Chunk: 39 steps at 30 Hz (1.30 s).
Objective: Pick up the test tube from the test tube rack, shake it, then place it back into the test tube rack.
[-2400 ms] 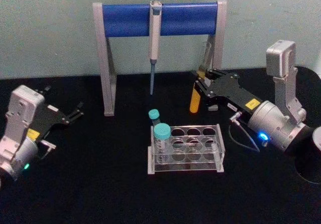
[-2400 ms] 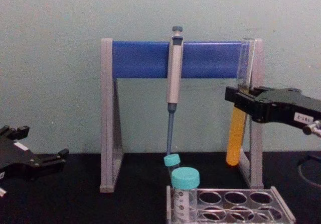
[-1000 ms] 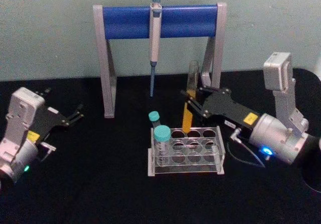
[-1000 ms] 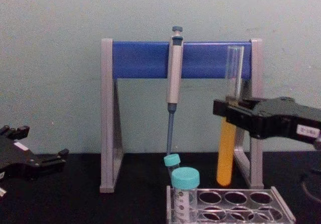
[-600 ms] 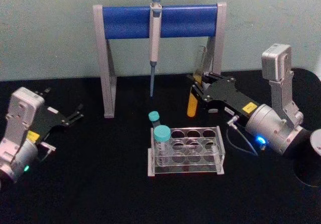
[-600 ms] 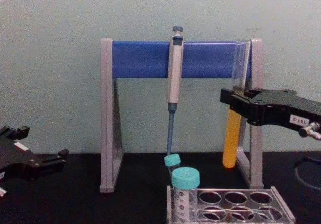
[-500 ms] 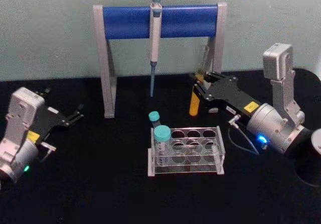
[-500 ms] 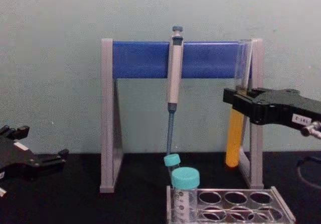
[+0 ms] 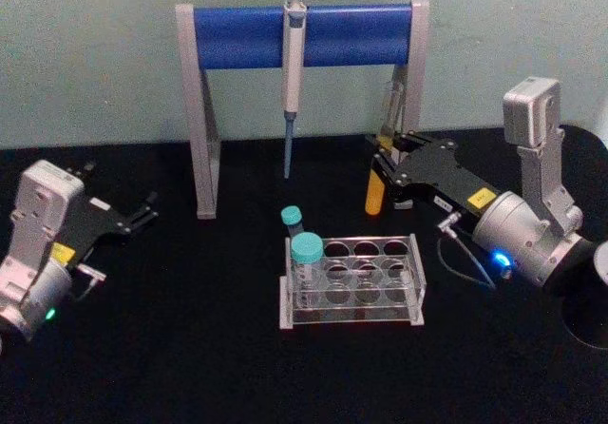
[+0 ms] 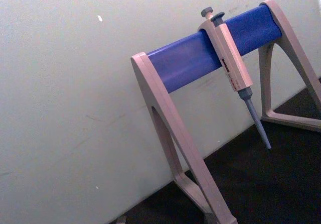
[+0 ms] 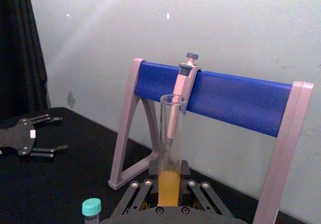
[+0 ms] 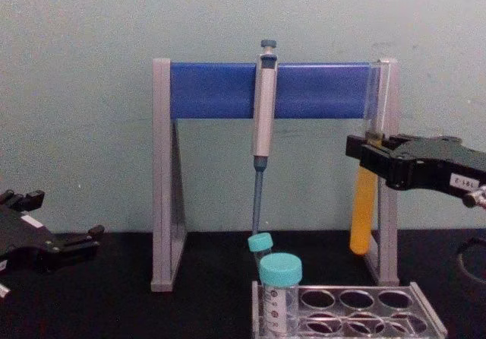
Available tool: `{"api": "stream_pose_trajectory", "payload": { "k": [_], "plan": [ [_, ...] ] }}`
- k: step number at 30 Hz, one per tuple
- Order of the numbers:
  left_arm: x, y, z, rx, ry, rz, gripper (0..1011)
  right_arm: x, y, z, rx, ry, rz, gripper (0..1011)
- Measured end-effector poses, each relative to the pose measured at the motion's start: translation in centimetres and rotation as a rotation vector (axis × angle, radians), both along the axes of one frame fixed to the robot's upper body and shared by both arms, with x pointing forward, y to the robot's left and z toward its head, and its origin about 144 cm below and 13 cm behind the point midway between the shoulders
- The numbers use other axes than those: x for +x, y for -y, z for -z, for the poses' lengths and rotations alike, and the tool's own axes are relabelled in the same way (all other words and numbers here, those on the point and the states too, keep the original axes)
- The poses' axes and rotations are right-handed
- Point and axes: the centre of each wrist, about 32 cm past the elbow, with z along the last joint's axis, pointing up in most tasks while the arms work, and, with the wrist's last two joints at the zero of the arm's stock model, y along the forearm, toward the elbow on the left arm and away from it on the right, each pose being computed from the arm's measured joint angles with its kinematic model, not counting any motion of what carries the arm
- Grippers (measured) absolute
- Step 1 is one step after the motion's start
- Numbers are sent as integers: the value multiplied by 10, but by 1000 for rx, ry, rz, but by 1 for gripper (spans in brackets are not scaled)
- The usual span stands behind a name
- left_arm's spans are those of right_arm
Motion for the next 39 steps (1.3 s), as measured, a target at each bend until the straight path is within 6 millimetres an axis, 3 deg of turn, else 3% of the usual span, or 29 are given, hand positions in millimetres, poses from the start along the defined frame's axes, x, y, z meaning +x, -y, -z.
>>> {"api": "stream_pose_trajectory", "payload": {
  "k": [39],
  "plan": [
    [0,0,0,0,0,0,1001,-1,0,-2,3,1,-8,229]
  ]
}}
